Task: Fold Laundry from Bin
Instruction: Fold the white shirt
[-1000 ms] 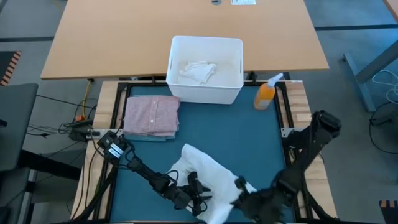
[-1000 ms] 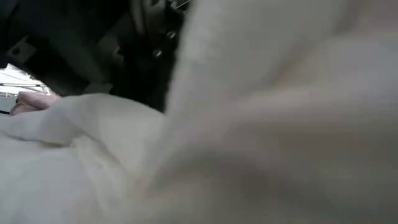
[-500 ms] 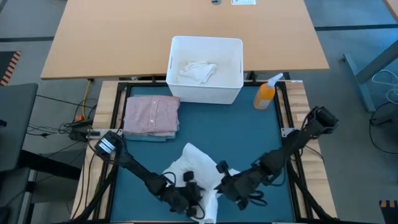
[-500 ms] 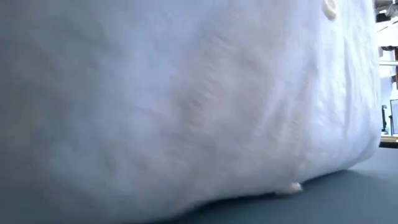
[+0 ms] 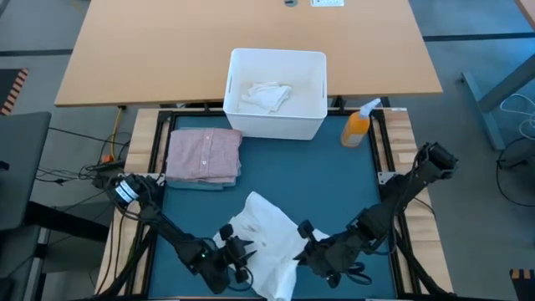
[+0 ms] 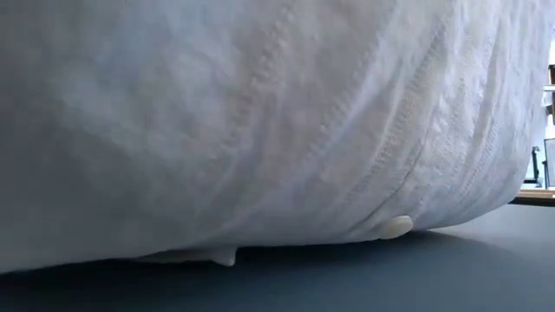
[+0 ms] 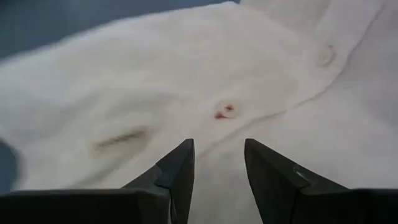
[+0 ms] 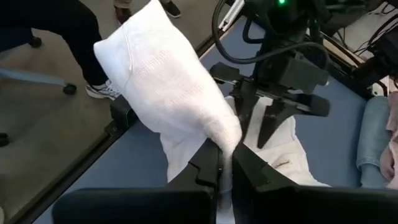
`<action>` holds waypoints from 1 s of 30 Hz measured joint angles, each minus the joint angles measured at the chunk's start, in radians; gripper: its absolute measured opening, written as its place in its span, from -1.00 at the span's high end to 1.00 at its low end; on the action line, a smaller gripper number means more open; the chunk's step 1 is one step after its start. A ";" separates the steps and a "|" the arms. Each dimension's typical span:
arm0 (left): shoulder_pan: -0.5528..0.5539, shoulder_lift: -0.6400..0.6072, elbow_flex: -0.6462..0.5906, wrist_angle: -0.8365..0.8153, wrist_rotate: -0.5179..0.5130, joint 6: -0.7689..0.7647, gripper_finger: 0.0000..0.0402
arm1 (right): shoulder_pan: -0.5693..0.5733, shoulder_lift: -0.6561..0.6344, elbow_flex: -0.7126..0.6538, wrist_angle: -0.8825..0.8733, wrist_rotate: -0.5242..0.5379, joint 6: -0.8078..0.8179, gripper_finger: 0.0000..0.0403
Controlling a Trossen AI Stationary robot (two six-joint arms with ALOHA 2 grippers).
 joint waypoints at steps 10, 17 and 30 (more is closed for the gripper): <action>0.044 0.152 0.018 0.274 0.107 0.065 0.35 | -0.051 0.000 0.000 0.004 0.001 0.001 0.82; 0.102 0.278 0.175 0.283 0.192 0.173 0.35 | -0.051 0.000 0.033 -0.032 -0.002 0.001 0.82; 0.099 0.119 0.261 0.078 0.176 0.427 0.35 | -0.061 0.000 0.072 -0.212 -0.026 0.076 0.82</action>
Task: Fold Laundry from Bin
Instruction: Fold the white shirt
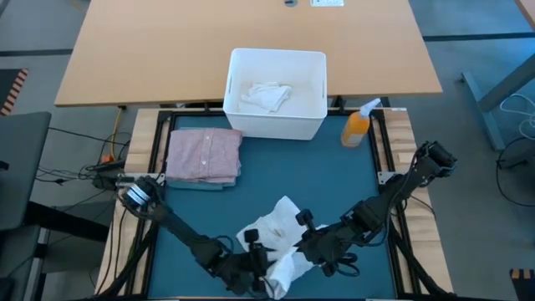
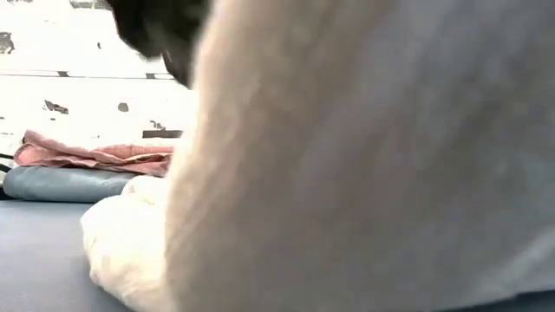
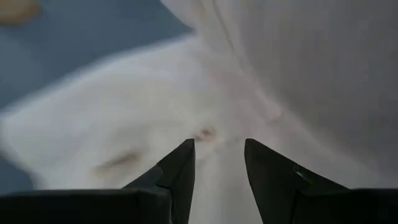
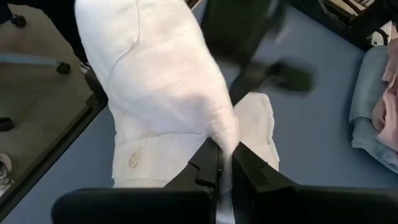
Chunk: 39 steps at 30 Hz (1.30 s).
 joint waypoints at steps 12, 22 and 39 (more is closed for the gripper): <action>-0.138 -0.224 -0.215 -0.339 -0.354 -0.431 0.35 | 0.001 0.000 0.000 0.004 -0.001 0.004 0.82; -0.134 -0.184 -0.462 0.007 -0.256 -0.637 0.35 | -0.067 0.000 0.000 0.036 -0.055 0.003 0.82; -0.068 -0.185 -0.462 0.003 -0.121 -0.565 0.35 | -0.219 0.075 0.000 0.136 -0.239 -0.144 0.82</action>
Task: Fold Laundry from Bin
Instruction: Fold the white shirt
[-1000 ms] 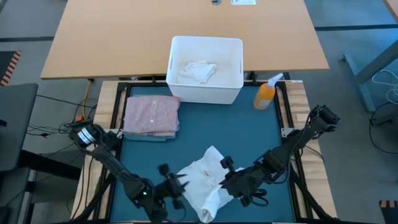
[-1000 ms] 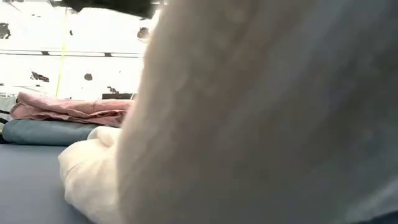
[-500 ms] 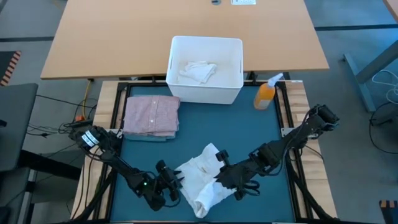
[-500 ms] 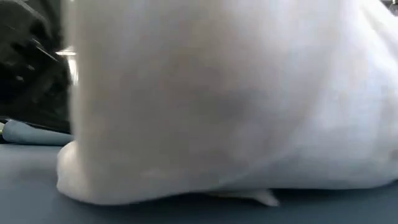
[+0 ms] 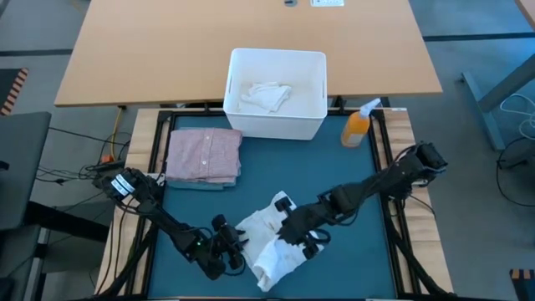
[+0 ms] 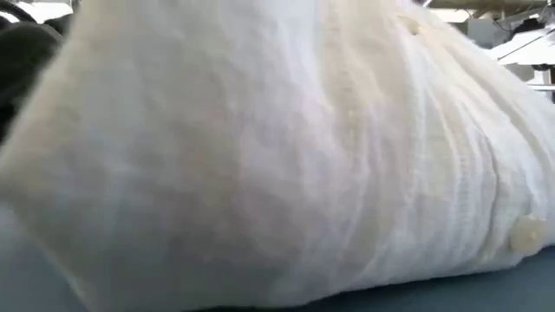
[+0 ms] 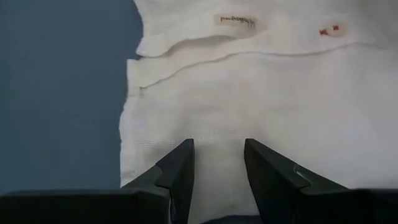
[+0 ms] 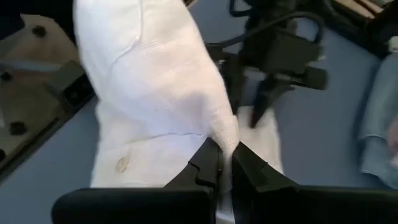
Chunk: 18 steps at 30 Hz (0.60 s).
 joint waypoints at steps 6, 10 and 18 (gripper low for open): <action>0.004 0.000 0.000 -0.006 0.023 -0.001 0.35 | -0.101 0.017 0.000 0.029 -0.025 -0.031 0.82; 0.011 0.000 0.000 -0.014 0.025 -0.001 0.35 | -0.172 0.075 0.000 0.067 -0.107 -0.059 0.82; 0.012 0.000 0.001 -0.031 0.034 0.002 0.35 | -0.233 0.213 0.000 0.191 -0.141 -0.187 0.82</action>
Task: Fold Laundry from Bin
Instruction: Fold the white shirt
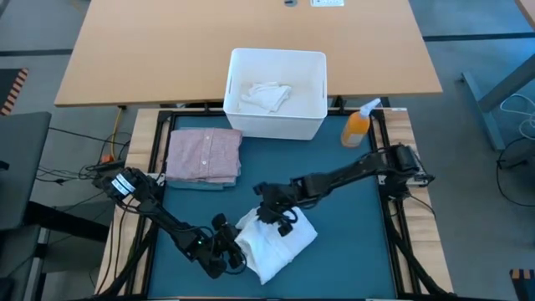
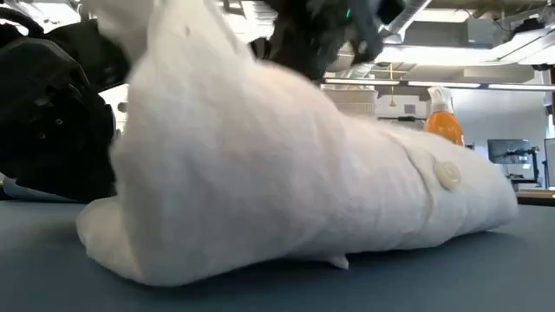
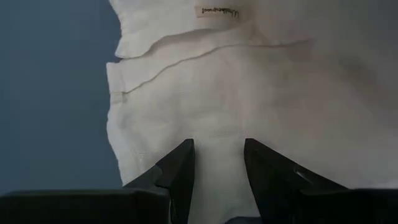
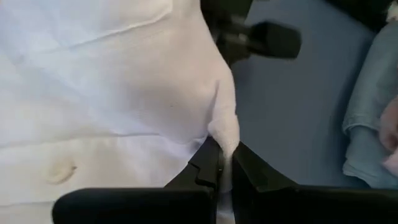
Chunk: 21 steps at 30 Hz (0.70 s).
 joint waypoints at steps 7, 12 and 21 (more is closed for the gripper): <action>0.000 0.000 0.000 -0.005 0.008 0.016 0.35 | -0.044 0.107 0.000 0.093 -0.002 -0.092 0.82; 0.000 -0.001 0.000 -0.005 0.025 0.041 0.35 | -0.068 0.186 0.000 0.165 -0.023 -0.135 0.82; -0.018 -0.102 0.000 -0.154 0.141 0.059 0.35 | -0.085 0.284 0.003 0.237 -0.062 -0.141 0.82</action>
